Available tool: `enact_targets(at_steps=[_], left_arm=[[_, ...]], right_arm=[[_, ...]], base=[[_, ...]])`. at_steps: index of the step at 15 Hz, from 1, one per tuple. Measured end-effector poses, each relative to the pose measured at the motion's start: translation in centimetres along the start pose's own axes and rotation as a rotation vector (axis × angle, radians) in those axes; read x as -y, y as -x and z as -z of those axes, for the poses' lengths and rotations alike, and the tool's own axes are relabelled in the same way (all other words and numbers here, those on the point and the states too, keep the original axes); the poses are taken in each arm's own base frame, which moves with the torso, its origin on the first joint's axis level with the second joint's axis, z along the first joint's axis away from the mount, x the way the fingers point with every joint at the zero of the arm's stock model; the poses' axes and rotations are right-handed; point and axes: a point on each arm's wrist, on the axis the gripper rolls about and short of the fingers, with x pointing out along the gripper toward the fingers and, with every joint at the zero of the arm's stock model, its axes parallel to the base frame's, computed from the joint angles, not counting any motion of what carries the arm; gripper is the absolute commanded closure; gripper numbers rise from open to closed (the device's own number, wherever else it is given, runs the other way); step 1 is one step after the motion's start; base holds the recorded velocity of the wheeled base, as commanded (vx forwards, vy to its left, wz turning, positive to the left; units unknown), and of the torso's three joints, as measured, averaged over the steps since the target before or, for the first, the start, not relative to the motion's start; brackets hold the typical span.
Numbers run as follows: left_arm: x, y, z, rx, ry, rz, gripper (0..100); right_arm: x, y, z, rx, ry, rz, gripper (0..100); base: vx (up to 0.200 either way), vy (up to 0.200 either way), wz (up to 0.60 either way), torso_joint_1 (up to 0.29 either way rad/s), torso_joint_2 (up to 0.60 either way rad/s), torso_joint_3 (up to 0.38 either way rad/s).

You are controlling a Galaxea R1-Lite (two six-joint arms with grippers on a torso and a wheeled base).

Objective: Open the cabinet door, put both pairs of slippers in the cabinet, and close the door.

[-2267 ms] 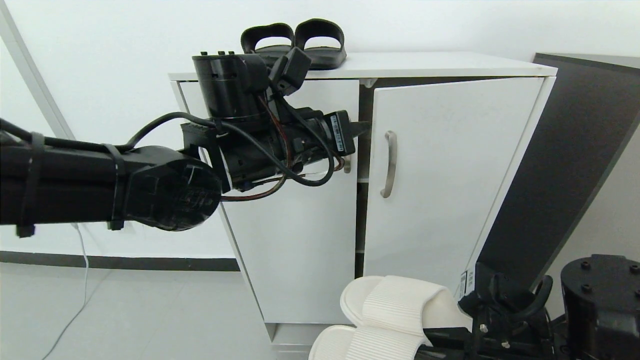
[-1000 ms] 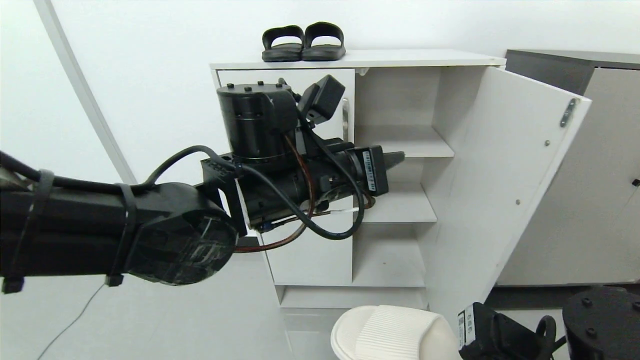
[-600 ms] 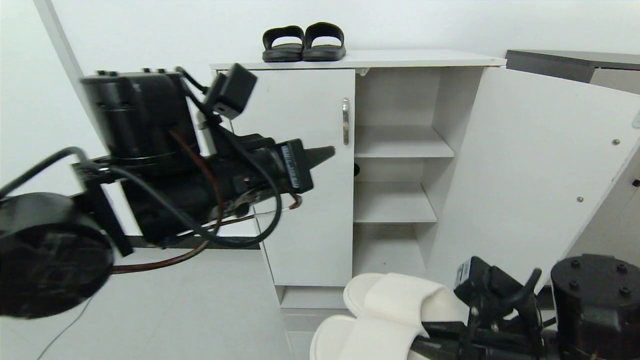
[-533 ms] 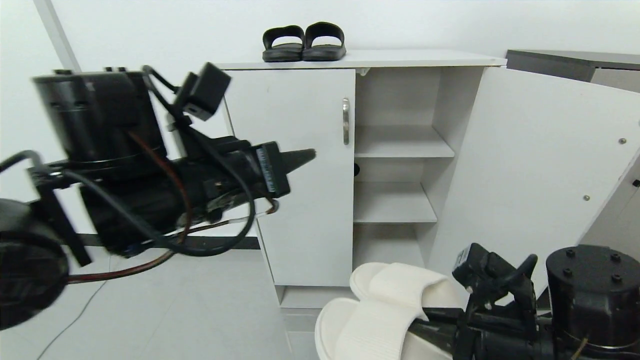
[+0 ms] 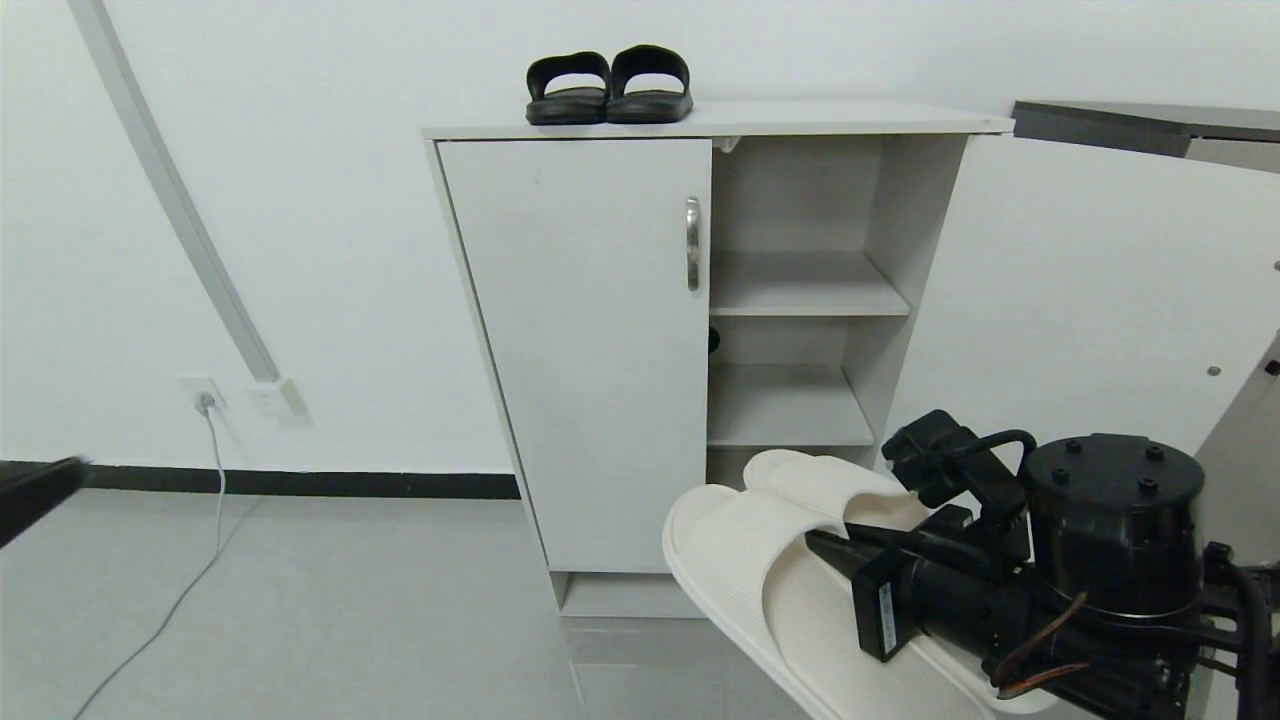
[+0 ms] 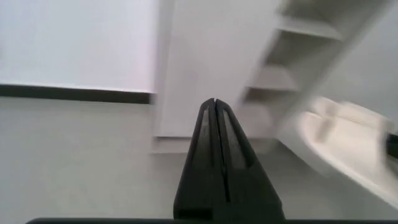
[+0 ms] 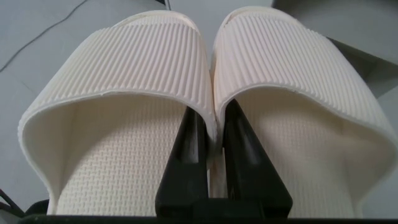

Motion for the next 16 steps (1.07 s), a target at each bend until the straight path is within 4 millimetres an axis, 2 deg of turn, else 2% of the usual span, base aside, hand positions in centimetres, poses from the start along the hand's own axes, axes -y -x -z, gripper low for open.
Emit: enact_targets(at_steps=[2,3,5,7,12,16], left_arm=[[-1.5,3.2,3.0,0.057,-0.012,-0.138,100],[-2.0,4.4,5.2,0.066,-0.017,-0.191,100],[-2.6,5.7,9.0,0.083,-0.025,-0.243,100],[-3.1,6.1,12.1,0.095,-0.045,-0.272,100],[-3.4,5.9,15.9,0.154,-0.096,-0.354,100],[-3.0,5.7,17.0,0.119,-0.135,-0.093,100]], right_arm=[[0.0,-0.1,0.0,-0.002,0.002,0.0,100],[-0.1,-0.1,0.0,-0.001,0.002,-0.001,100],[-0.1,-0.1,0.1,-0.004,0.004,-0.003,100],[-0.4,0.0,0.2,-0.006,0.009,-0.013,100],[-0.7,0.0,0.3,-0.007,0.013,-0.004,100],[-0.9,0.1,0.4,-0.012,0.016,-0.011,100]], base=[[0.0,0.0,0.0,0.0,0.0,0.0],[0.0,0.0,0.0,0.0,0.0,0.0],[0.0,0.0,0.0,0.0,0.0,0.0],[0.0,0.0,0.0,0.0,0.0,0.0],[0.0,0.0,0.0,0.0,0.0,0.0],[0.0,0.0,0.0,0.0,0.0,0.0]])
